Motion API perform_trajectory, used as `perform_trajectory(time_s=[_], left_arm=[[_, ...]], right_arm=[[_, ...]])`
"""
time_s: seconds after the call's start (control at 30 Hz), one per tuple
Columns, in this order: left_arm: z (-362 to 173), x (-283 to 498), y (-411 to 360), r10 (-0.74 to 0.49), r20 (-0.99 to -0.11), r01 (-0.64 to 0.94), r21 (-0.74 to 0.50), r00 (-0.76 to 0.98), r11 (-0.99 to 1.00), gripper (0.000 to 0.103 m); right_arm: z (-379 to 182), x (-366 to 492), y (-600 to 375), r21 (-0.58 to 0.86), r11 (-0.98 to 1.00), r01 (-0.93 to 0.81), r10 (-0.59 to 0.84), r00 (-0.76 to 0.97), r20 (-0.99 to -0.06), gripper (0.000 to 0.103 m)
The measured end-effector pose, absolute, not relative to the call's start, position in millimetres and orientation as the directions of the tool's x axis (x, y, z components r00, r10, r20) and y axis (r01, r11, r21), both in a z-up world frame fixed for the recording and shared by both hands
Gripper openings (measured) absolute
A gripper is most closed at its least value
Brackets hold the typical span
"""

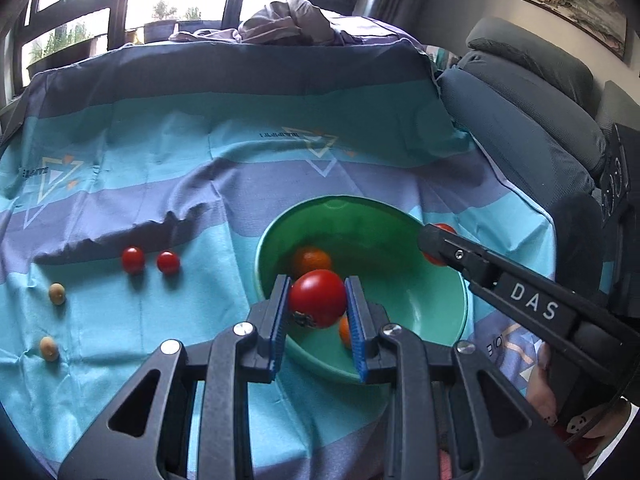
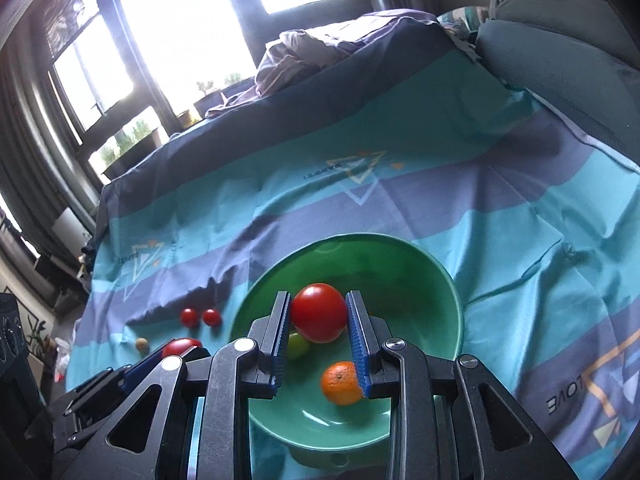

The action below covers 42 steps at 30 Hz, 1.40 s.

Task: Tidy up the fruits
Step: 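Carry the cherry tomato with the right tool over the green bowl, then open the right tool to drop the cherry tomato into the bowl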

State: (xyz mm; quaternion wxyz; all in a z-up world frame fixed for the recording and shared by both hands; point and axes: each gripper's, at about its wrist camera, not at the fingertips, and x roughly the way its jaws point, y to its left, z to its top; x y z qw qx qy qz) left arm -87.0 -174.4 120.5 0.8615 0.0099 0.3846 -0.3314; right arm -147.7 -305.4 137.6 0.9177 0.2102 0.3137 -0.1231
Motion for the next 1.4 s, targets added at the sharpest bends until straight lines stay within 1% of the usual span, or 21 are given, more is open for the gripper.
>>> perform_trajectory(time_s=[0.37, 0.67, 1.07, 1.17, 1.4], left_arm=[[86.0, -74.6, -216.2, -0.546, -0.746, 0.605, -0.246, 0.380, 0.757, 0.027], [72.9, -68.5, -226.3, -0.522, -0.778, 0.607, -0.237, 0.349, 0.758, 0.027], [64.3, -63.6, -230.8, -0.510, -0.793, 0.598, -0.240, 0.335, 0.765, 0.027], [63.6, -64.7, -232.7, -0.499, -0.794, 0.598, -0.221, 0.348, 0.770, 0.027], [63.2, -64.0, -232.2, -0.499, -0.794, 0.593, -0.226, 0.348, 0.773, 0.028]], right_arm=[[109.6, -138.7, -329.9, 0.312, 0.847, 0.431, -0.096, 0.701, -0.707, 0.030], [96.7, -129.6, -334.2, 0.296, 0.842, 0.450, -0.090, 0.659, -0.746, 0.030], [87.6, -124.4, -338.5, 0.272, 0.841, 0.467, -0.096, 0.624, -0.775, 0.030], [86.3, -123.2, -339.4, 0.263, 0.840, 0.475, -0.103, 0.615, -0.782, 0.030], [85.1, -122.7, -339.0, 0.254, 0.841, 0.478, -0.109, 0.610, -0.785, 0.030]])
